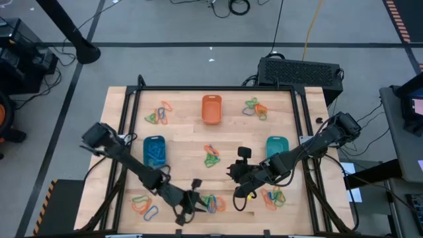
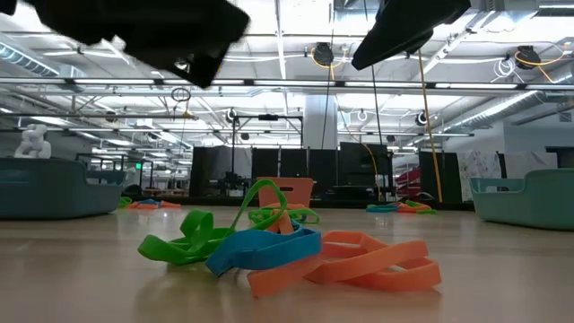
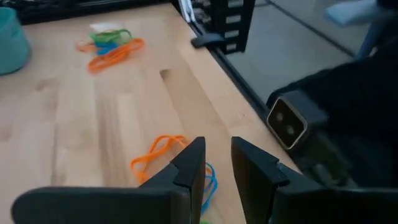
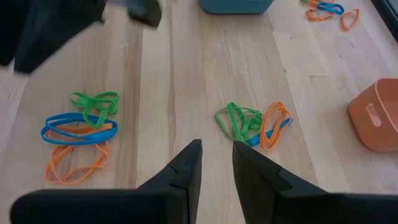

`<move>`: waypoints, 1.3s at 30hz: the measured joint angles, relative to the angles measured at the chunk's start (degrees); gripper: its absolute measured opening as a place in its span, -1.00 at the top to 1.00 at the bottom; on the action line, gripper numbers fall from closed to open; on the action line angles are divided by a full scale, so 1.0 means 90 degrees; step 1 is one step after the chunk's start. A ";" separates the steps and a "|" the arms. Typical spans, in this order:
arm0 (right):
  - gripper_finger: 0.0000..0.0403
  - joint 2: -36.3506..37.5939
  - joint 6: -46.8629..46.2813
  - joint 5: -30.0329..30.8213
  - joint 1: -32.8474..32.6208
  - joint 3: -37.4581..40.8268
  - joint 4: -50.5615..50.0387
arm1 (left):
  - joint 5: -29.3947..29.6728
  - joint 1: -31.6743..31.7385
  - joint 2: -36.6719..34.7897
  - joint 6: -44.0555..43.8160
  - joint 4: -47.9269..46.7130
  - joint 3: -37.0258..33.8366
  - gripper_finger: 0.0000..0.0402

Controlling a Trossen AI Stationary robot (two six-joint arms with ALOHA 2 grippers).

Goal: Sort rubber bands into baskets
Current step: Put the blue rubber band into the blue bin

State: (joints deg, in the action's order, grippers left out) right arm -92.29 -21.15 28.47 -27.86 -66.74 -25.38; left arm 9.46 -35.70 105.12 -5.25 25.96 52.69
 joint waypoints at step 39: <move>0.59 0.0000 0.0045 0.0002 0.0001 0.0000 0.0089 | 0.0157 0.0082 0.1110 0.0127 -0.1275 0.0696 0.58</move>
State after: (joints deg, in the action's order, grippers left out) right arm -92.29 -20.75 28.49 -27.85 -66.74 -24.58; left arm 10.88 -34.97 115.11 -4.10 14.48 58.96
